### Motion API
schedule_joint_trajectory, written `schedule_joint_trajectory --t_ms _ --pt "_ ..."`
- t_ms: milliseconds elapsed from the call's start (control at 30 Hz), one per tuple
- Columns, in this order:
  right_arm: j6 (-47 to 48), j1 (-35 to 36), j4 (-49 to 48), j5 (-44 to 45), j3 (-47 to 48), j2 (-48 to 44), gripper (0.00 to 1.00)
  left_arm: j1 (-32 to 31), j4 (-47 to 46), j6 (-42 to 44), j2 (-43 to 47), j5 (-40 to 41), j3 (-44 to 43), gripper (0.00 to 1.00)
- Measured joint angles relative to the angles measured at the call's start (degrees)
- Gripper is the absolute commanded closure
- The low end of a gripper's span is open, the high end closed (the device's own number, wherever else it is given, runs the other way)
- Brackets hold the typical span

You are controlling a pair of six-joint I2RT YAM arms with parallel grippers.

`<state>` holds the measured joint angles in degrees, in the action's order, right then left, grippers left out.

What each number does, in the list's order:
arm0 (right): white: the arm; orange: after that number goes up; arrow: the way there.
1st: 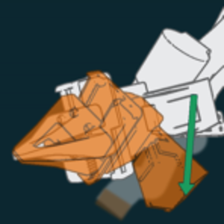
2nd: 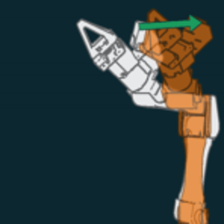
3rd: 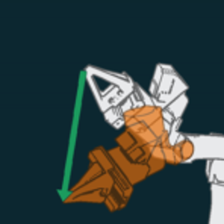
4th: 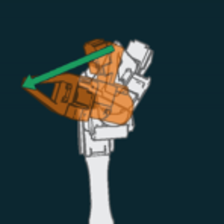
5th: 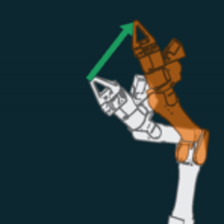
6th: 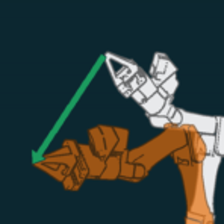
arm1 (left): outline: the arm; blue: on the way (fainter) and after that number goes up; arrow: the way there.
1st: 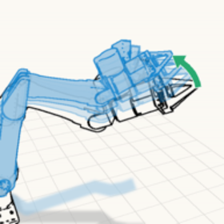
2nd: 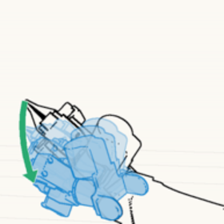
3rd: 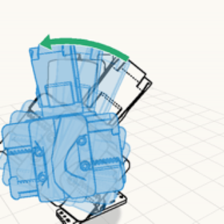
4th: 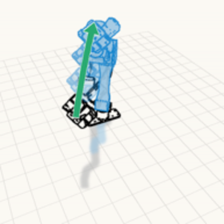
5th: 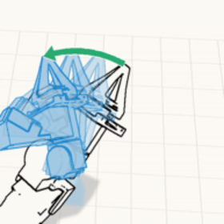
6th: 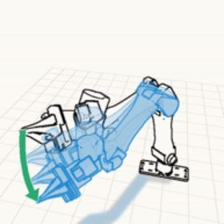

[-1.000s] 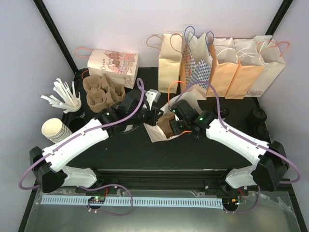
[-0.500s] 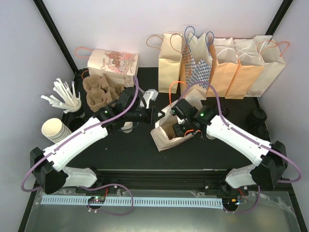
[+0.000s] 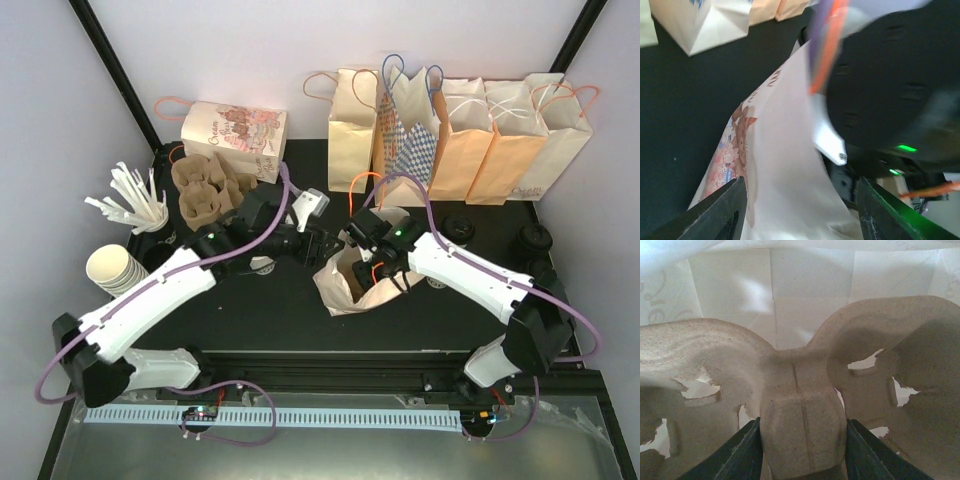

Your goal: Pack the takeout coffee

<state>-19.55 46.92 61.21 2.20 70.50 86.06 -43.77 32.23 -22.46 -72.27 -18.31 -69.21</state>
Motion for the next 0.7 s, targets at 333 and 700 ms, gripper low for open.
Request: schedule_joint_trajectory --t_ms 333,700 --pt "0.2 0.0 -0.3 -0.9 0.9 1.0 0.54 -9.6 -6.2 11.3 12.5 1.1 2.0 0.45" --pt "0.2 0.0 -0.4 -1.0 1.1 1.2 0.54 -21.6 -17.4 20.0 9.8 11.0 9.1 0.56"
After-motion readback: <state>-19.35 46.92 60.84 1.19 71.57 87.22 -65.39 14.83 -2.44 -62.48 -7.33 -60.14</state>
